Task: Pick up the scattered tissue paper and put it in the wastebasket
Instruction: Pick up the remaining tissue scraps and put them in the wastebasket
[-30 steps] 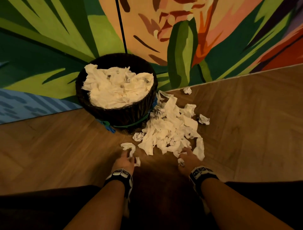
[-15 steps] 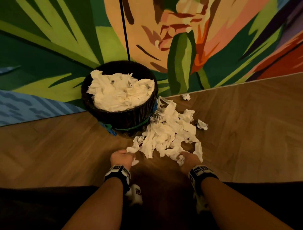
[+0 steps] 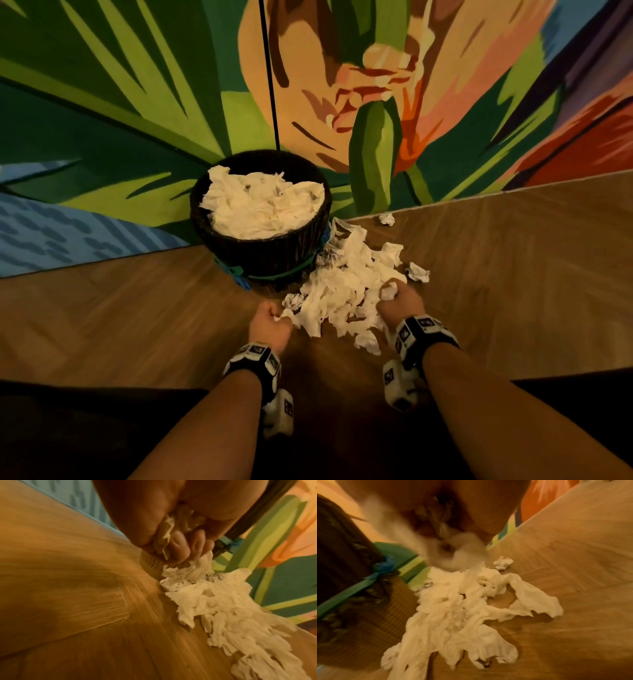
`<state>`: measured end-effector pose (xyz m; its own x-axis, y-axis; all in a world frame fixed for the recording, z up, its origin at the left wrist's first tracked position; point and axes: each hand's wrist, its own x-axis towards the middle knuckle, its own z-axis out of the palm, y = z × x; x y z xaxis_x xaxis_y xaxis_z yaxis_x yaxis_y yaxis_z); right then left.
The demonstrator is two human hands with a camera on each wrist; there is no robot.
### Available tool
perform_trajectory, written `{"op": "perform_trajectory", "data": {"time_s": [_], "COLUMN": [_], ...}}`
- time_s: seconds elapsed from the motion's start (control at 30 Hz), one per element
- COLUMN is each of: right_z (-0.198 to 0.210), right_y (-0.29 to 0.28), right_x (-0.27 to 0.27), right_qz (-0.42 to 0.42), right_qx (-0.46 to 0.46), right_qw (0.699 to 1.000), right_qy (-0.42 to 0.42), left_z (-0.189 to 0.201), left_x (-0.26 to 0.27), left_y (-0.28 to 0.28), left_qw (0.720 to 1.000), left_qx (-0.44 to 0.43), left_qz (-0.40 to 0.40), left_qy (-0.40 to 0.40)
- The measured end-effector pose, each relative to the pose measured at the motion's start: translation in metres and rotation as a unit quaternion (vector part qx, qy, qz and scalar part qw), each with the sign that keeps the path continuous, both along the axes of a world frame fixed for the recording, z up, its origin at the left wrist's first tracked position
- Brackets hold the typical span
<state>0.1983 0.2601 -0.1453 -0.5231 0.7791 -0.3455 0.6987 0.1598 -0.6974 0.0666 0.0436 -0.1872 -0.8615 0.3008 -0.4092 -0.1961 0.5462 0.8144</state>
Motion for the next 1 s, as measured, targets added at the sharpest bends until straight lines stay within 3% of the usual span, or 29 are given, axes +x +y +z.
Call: {"op": "perform_trajectory", "data": {"time_s": [0.17, 0.3, 0.37, 0.47, 0.73, 0.83, 0.93, 1.0], "right_z": [0.022, 0.044, 0.061, 0.09, 0.132, 0.143, 0.149, 0.152], "right_y": [-0.025, -0.023, -0.018, -0.008, -0.01, -0.018, -0.026, -0.032], "right_x": [-0.022, -0.037, -0.043, -0.056, -0.097, -0.115, -0.136, -0.15], "right_qz": [0.171, 0.115, 0.051, -0.036, -0.054, -0.087, -0.113, -0.077], "right_qx": [0.009, 0.022, -0.015, -0.068, -0.073, -0.151, -0.236, -0.178], "right_qw": [0.982, 0.982, 0.978, 0.947, 0.902, 0.883, 0.834, 0.86], "right_qy": [0.074, 0.15, 0.204, 0.312, 0.422, 0.436, 0.486, 0.472], "left_z": [0.033, 0.069, 0.092, 0.135, 0.221, 0.223, 0.207, 0.192], "left_x": [0.005, 0.006, 0.008, 0.008, -0.042, -0.072, -0.096, -0.105], "left_y": [0.025, 0.048, 0.061, 0.077, 0.083, 0.064, 0.044, 0.036], "left_qw": [0.991, 0.986, 0.975, 0.952, 0.928, 0.927, 0.938, 0.942], "left_qx": [0.081, 0.117, 0.131, 0.157, 0.298, 0.274, 0.183, 0.112], "left_qz": [-0.101, -0.116, -0.15, -0.193, -0.063, -0.03, -0.039, -0.049], "left_qy": [0.015, 0.037, 0.096, 0.179, 0.212, 0.254, 0.292, 0.311]}}
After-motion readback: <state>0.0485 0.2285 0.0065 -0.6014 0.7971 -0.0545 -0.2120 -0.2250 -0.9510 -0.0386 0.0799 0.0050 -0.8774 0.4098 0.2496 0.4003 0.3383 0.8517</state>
